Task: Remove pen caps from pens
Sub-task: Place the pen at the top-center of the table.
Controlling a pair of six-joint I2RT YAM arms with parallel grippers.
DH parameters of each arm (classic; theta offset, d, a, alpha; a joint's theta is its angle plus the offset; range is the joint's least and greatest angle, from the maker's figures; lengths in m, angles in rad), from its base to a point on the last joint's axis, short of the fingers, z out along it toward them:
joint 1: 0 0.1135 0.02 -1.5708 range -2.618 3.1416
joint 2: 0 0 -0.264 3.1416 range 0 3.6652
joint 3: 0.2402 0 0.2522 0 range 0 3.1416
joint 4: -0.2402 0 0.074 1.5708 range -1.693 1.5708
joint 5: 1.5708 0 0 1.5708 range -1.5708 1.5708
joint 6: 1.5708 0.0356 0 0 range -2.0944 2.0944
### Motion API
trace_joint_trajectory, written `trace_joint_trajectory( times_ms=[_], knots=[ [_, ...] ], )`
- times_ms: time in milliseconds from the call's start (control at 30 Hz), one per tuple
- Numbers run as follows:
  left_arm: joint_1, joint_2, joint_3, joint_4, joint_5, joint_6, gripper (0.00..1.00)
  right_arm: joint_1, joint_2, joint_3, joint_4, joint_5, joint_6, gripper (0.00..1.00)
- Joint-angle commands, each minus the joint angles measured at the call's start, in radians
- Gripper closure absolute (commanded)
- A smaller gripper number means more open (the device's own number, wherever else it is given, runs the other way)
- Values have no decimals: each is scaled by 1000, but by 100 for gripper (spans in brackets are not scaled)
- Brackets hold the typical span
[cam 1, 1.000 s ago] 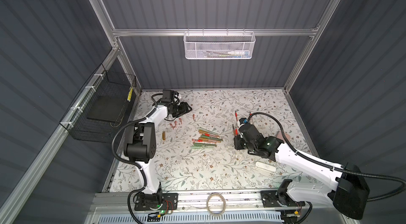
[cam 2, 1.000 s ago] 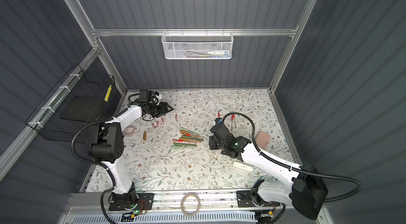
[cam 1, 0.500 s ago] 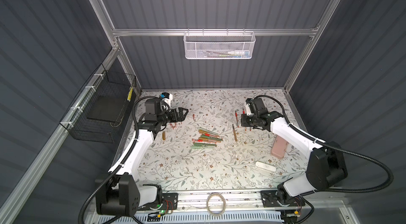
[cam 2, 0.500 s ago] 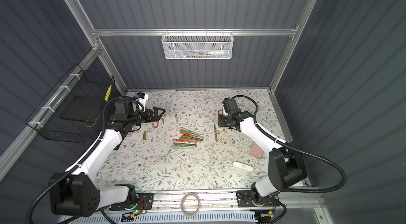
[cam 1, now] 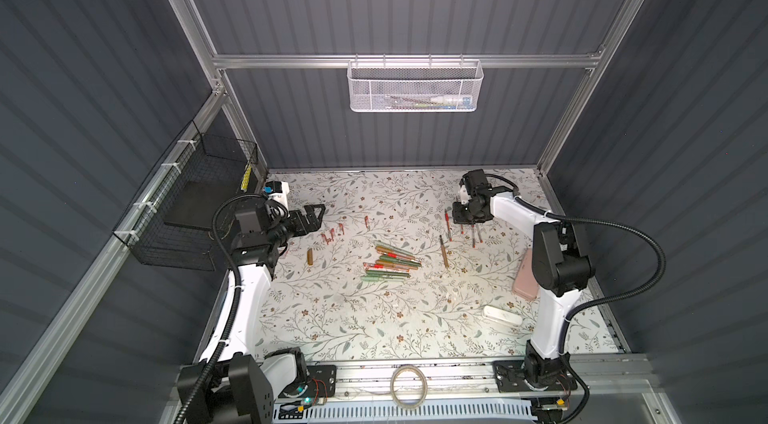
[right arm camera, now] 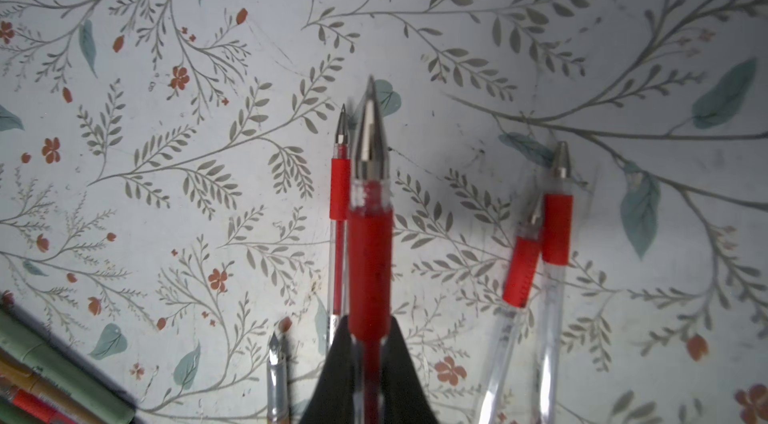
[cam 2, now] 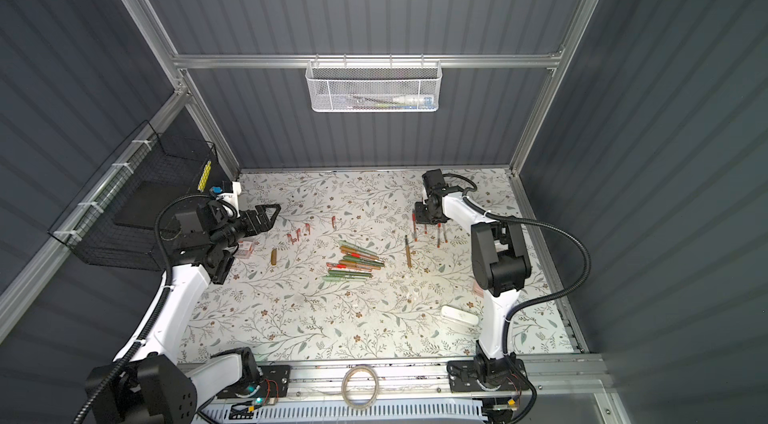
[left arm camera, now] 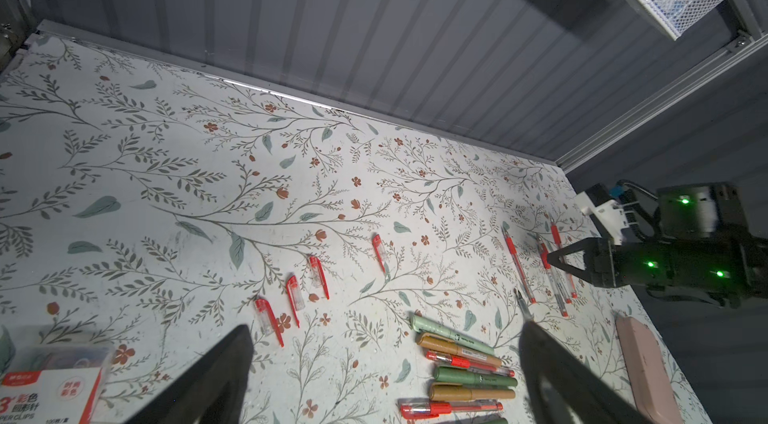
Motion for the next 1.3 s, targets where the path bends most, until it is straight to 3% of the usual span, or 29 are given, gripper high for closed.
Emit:
trace_joint_trajectory(
  times_ms=[0,300,567,1067,1267],
  knots=[
    [5,0,-5,31,39,-16,0,-6,43,52,-50,-9,6,100],
    [8,-3,13,8,32,-6,0,-17,123,89,-76,24,18,99],
    [23,-15,9,10,35,-9,0,-22,136,91,-79,14,26,89],
    [27,-8,9,18,40,-12,0,-27,52,46,-84,27,29,77],
    [28,-11,3,20,36,-6,0,13,-79,-20,-44,-1,-18,74]
  ],
)
